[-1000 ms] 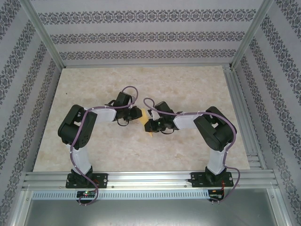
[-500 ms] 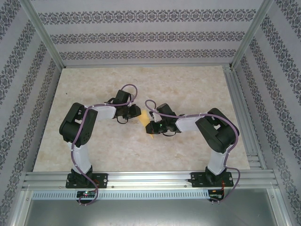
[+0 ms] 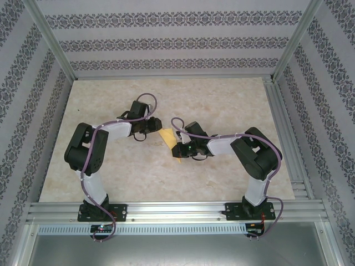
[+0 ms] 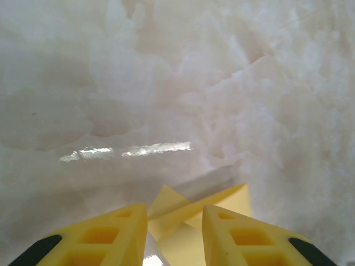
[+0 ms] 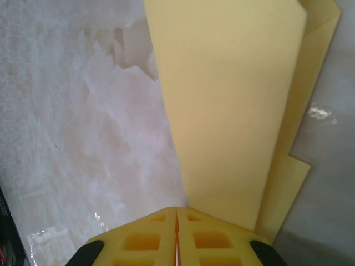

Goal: Fold a paper plane with a square sheet of paper (pick it up from the middle)
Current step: Fold the wing for the fifth time at the center of the table.

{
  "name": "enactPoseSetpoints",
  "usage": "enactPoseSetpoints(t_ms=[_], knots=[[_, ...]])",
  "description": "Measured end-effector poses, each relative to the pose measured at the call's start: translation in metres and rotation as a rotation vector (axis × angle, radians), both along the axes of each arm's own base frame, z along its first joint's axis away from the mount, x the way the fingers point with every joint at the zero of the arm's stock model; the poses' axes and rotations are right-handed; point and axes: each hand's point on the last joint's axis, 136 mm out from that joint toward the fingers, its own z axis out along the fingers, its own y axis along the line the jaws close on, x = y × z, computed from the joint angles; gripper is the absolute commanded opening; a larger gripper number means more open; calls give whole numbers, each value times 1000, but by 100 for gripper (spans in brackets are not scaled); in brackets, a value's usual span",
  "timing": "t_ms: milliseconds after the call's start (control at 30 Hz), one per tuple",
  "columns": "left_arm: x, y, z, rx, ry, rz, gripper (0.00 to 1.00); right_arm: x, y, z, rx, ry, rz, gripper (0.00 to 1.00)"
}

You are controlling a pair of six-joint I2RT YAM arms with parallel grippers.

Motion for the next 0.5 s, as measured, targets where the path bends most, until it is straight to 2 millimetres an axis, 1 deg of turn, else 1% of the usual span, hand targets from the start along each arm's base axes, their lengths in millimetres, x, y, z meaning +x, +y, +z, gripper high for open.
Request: enactPoseSetpoints(t_ms=[67,133,333,500], knots=[[-2,0,7,-11,-21,-2,34,0,0,0,0,0,0,9],[-5,0,8,-21,-32,-7,34,0,0,0,0,0,0,9],[-26,0,-12,-26,9,-30,29,-2,0,1,2,5,1,9],[-35,-6,-18,-37,18,-54,28,-9,-4,6,0,33,0,12]])
